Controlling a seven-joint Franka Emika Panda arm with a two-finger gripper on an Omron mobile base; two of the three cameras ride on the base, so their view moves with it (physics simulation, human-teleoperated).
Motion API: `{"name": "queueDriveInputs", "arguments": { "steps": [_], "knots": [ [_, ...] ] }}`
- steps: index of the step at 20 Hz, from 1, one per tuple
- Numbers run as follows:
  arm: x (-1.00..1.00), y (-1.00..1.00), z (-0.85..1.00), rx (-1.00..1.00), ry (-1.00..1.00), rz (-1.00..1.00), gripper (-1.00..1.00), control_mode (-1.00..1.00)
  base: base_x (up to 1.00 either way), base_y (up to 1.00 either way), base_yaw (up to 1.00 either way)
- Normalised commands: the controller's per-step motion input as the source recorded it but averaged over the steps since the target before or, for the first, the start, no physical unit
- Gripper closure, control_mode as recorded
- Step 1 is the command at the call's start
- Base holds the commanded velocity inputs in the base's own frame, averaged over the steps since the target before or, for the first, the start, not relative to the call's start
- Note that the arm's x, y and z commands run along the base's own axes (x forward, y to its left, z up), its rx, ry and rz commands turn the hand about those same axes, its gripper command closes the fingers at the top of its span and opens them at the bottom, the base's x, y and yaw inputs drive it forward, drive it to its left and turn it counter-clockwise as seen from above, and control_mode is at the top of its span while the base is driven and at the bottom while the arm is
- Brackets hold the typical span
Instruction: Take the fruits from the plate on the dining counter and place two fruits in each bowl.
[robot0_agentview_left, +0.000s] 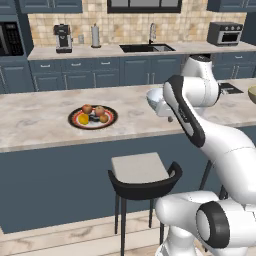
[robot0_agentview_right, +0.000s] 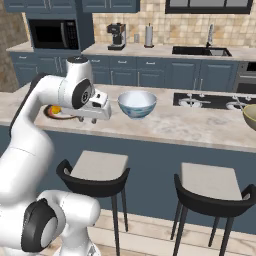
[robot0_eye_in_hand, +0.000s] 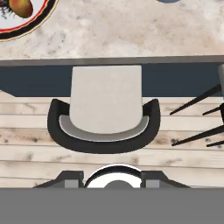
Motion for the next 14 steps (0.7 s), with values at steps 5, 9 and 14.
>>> {"name": "queueDriveInputs", "arguments": {
  "steps": [5, 9, 14],
  "knots": [
    [0.01, 0.34, 0.00, -0.01, 0.01, 0.00, -1.00, -1.00, 0.00, 0.00, 0.00],
    [0.60, 0.41, -0.01, 0.01, 0.00, 0.04, -1.00, -1.00, 0.00, 0.00, 0.00],
    [0.51, 0.76, 0.00, 0.00, 0.00, 0.05, -1.00, -1.00, 0.00, 0.00, 0.00]
  ]
}}
